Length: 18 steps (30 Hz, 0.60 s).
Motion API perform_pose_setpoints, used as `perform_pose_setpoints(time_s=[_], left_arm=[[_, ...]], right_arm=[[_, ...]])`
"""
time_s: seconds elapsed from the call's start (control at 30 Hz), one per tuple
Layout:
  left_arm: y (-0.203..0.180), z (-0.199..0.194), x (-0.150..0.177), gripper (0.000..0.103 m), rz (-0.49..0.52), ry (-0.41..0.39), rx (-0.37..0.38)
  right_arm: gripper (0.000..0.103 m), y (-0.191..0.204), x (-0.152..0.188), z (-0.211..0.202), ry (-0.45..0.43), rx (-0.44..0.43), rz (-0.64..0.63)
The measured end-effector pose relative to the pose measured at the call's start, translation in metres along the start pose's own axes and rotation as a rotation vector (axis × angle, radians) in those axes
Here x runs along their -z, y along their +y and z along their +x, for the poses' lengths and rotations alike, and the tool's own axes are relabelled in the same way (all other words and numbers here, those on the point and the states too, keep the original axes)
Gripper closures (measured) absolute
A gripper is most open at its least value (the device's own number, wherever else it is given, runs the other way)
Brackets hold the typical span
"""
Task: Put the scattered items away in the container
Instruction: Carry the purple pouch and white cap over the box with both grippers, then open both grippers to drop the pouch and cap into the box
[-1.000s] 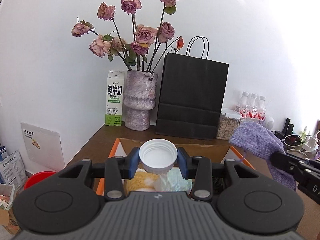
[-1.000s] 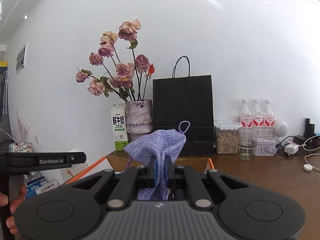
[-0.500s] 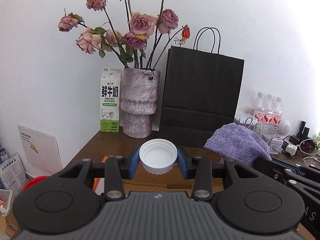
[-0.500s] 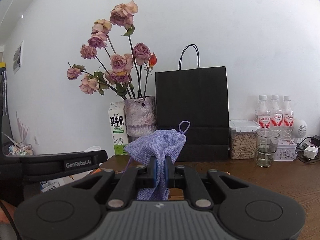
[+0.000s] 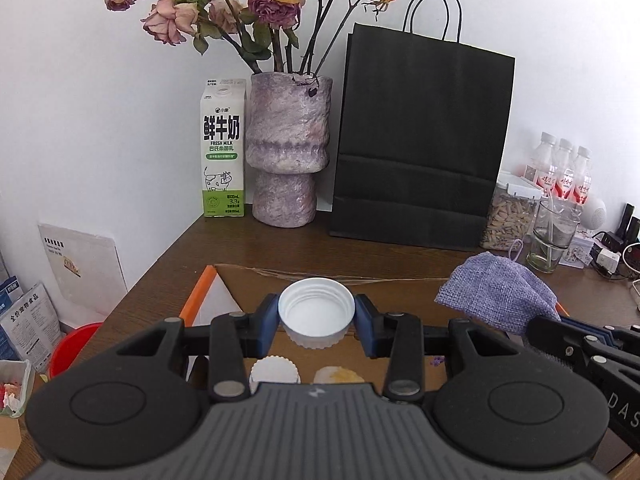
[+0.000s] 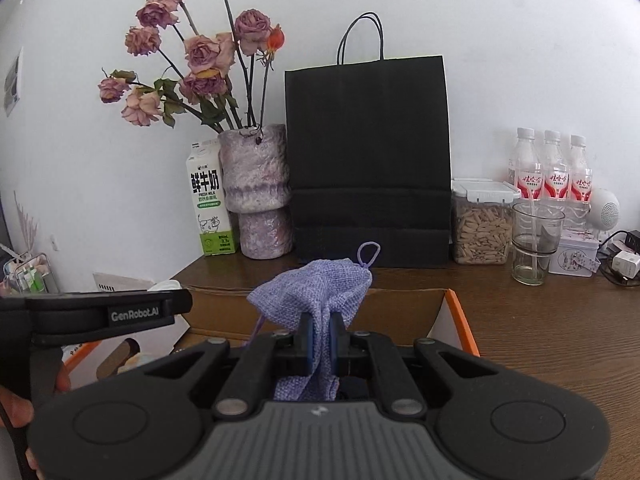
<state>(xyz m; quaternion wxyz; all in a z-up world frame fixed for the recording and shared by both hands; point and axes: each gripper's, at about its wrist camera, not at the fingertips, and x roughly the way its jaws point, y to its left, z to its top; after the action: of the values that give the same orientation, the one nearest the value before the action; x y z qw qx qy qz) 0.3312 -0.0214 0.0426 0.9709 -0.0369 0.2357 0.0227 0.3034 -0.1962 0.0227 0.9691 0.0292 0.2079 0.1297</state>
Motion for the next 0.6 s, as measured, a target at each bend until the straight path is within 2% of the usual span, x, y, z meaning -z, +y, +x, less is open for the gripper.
perform_pose_setpoints(time_s=[0.27, 0.3, 0.33, 0.37, 0.4, 0.43, 0.47, 0.5, 0.6], left_arm=[[-0.006, -0.002, 0.000, 0.062, 0.031, -0.008, -0.008], [-0.007, -0.003, 0.000, 0.062, 0.035, -0.008, -0.012], [-0.007, -0.003, 0.000, 0.056, 0.038, -0.006, -0.019], [-0.008, -0.004, -0.001, 0.041, 0.037, -0.003, -0.028], [-0.008, -0.005, -0.001, 0.032, 0.037, -0.005, -0.038], [-0.008, -0.007, -0.002, 0.016, 0.041, -0.013, -0.047], [-0.009, -0.010, -0.003, 0.000, 0.045, -0.025, -0.056], [-0.010, -0.013, -0.004, 0.000, 0.047, -0.041, -0.063], [-0.012, -0.020, -0.006, 0.000, 0.056, -0.062, -0.077]], right_arm=[[0.095, -0.001, -0.002, -0.003, 0.004, 0.003, -0.007], [0.092, 0.000, -0.002, -0.003, 0.012, 0.001, -0.012], [0.087, 0.000, -0.003, -0.004, 0.021, 0.000, -0.016], [0.079, 0.001, -0.004, -0.005, 0.029, 0.002, -0.023], [0.058, 0.002, -0.005, -0.005, 0.037, 0.007, -0.036], [0.044, 0.002, -0.006, -0.006, 0.046, 0.013, -0.049], [0.018, 0.003, -0.007, -0.008, 0.046, 0.026, -0.058], [0.003, 0.004, -0.008, -0.010, 0.040, 0.039, -0.067], [0.001, 0.005, -0.011, -0.014, 0.031, 0.068, -0.085]])
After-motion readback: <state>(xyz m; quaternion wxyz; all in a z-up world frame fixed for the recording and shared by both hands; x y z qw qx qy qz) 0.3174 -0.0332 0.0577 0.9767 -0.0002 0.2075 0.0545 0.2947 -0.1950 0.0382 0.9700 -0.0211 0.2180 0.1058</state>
